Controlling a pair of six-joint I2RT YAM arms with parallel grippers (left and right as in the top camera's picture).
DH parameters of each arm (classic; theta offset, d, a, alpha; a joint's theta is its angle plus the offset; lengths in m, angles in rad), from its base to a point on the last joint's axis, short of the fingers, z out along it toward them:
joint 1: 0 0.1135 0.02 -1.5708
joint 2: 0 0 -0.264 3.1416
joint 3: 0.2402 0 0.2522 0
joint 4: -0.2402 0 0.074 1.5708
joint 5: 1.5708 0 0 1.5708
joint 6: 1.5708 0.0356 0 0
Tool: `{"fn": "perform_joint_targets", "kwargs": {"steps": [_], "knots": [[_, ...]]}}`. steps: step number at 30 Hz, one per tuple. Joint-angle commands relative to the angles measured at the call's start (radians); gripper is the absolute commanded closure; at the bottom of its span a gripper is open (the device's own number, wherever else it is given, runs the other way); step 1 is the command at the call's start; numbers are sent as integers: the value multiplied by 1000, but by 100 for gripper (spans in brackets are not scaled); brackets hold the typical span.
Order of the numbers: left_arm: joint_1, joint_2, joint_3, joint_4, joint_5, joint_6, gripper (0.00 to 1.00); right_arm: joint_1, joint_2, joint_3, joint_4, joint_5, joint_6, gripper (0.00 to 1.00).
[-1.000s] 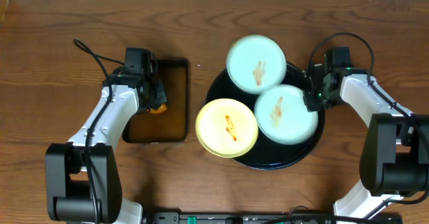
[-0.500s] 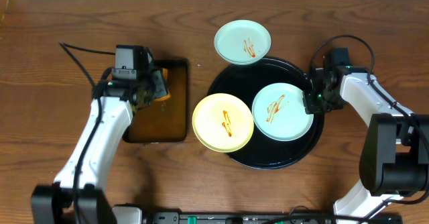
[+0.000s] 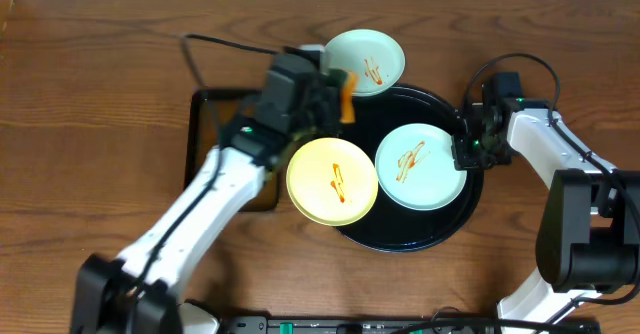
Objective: Clean dirty plates on tray and stack at the side
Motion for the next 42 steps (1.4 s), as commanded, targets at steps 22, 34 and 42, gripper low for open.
{"fn": "perform_joint_targets", "kwargs": {"steps": [22, 34, 42], "knots": [[-277, 575, 18, 620, 98, -650, 93, 34, 25, -13, -22, -24, 21, 99], [-289, 596, 19, 368, 25, -393, 93, 36, 25, -13, -23, -39, 21, 99], [-226, 541, 21, 49, 25, -190, 93, 36, 25, -13, -26, -38, 20, 99]]}}
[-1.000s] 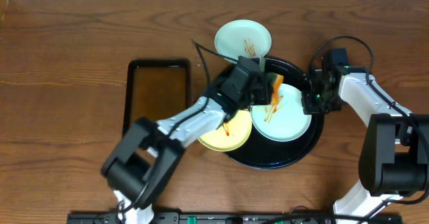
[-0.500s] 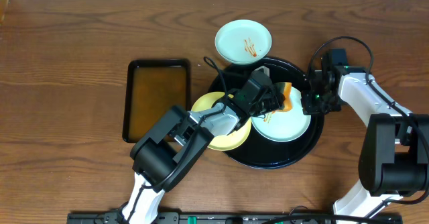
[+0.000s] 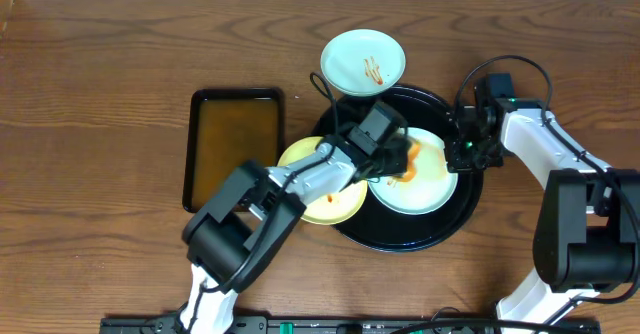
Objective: Clean dirty plates on tray and stack at the side
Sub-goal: 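Scrub the lower-left plate with the sponge in the left gripper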
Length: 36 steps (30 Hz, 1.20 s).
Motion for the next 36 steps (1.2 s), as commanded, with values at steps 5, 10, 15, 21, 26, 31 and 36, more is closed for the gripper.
{"fn": "perform_joint_targets", "kwargs": {"steps": [5, 10, 15, 21, 26, 31, 36], "knots": [[31, -84, -50, -258, -58, 195, 93, 7, 23, -12, -5, 10, 13, 99], [23, -177, -40, -176, -4, 252, 93, 7, 23, -12, -4, 10, 19, 99], [0, -223, -38, -78, -64, 253, 93, 7, 23, -12, -7, 10, 19, 99], [-76, -139, -38, -74, -80, 227, 93, 7, 23, -12, -8, 10, 20, 99], [-97, -37, -38, -90, -83, 192, 93, 7, 23, -12, -16, 10, 19, 99], [-74, -27, -37, -125, -235, 239, 93, 7, 23, -12, -20, 10, 19, 99], [-21, -30, 15, -124, -251, 272, 93, 7, 23, -12, -21, 10, 19, 99]]}}
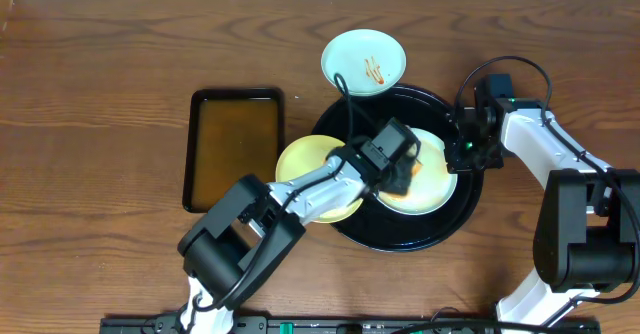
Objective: Clean dirty plates on tray and stack at the side
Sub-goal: 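Scrub the lower-left plate with the sponge in the left gripper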
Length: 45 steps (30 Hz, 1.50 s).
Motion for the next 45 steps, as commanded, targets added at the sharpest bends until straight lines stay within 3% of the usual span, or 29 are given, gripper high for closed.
{"fn": "perform_joint_targets", "kwargs": {"steps": [1, 6, 15, 31, 36, 45], "knots": [[67, 32, 49, -15, -117, 39, 93, 7, 23, -12, -10, 13, 12, 99], [61, 31, 125, -16, 2, 69, 93, 7, 23, -12, -13, 13, 12, 99], [-11, 36, 134, 34, -1, 80, 93, 7, 23, -12, -14, 12, 13, 99], [-14, 140, 134, 180, -1, 42, 93, 7, 23, -12, -20, 12, 12, 99], [20, 143, 134, 114, -109, 60, 92, 7, 23, -12, -26, 12, 12, 99], [88, 46, 134, -117, -94, 106, 93, 7, 23, -12, -24, 13, 12, 99]]}}
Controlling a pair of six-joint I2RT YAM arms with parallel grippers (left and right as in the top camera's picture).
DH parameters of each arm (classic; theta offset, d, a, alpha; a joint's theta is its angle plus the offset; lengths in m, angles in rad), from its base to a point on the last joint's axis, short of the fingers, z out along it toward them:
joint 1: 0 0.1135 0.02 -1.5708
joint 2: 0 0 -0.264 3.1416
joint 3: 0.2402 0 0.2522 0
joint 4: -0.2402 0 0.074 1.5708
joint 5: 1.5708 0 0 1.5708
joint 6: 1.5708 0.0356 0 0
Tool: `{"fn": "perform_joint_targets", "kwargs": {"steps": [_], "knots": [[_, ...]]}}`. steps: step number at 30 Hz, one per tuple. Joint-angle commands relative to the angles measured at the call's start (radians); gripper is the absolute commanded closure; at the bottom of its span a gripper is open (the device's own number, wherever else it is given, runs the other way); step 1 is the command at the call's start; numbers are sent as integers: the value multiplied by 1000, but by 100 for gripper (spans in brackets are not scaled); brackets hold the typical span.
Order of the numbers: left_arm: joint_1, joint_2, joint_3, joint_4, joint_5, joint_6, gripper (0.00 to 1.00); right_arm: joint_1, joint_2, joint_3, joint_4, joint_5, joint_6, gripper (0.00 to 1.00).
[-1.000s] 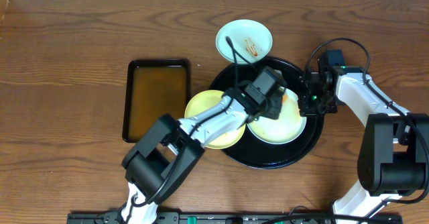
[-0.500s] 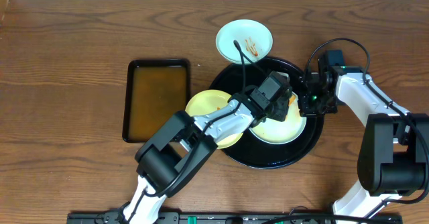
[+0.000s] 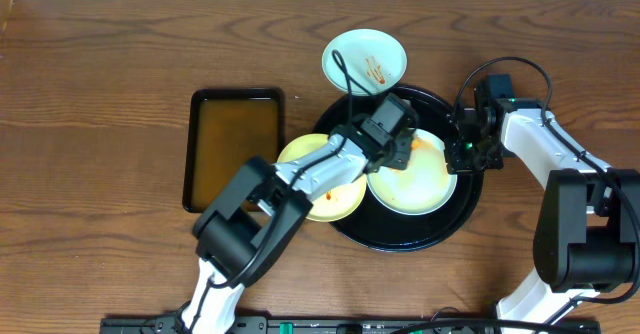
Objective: Clean dirty plates on tray and stack at the side
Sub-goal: 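Scrub the lower-left plate with the sponge in the left gripper, then return the sponge to the water tray with the left gripper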
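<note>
A round black tray (image 3: 345,229) carries a pale green plate (image 3: 415,189) whose face shows only a faint yellowish smear. My left gripper (image 3: 403,146) is shut on an orange sponge (image 3: 416,150), which presses on the back-left part of that plate. My right gripper (image 3: 464,151) sits at the plate's right rim, seemingly shut on it. A yellow plate (image 3: 305,189) with an orange sauce mark overlaps the tray's left rim, partly hidden under my left arm. Behind the tray lies a second pale green plate (image 3: 364,59) with a sauce squiggle.
A rectangular black tray (image 3: 235,96) with a brown inside lies to the left of the plates. A black cable from my left arm loops over the back plate. Wooden table surrounds everything.
My left gripper has moved with the sponge from the middle of the tray's green plate to its back-left part. The right gripper and the plates have stayed put.
First my left gripper held the sponge near the back plate, and the tray's green plate bore an orange squiggle. Then the sponge was on that plate's upper left, then on its middle. Now the squiggle is gone and a faint smear shows.
</note>
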Motion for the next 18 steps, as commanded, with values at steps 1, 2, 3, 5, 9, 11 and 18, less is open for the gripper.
{"fn": "perform_joint_targets", "kwargs": {"steps": [1, 2, 3, 5, 9, 11, 18], "knots": [[17, -71, -13, -93, -37, 27, 92, 7, 23, -12, -10, 14, 6, 99], [16, -113, -13, -122, -16, 27, 93, 7, 23, -12, -8, 14, 6, 99], [16, -146, -13, -143, -8, 27, 93, 7, 23, -12, -7, 14, 6, 99], [20, -229, -13, -200, -10, 27, 93, 6, 23, -12, -4, 14, 6, 99], [53, -332, -13, -269, -10, 27, 93, 6, 23, -12, 5, 14, 6, 98], [89, -378, -13, -311, -10, 27, 93, 7, 23, -12, 18, 11, 6, 95], [274, -472, -13, -474, -158, 27, 93, 7, 39, -45, 89, -82, 6, 99]]}}
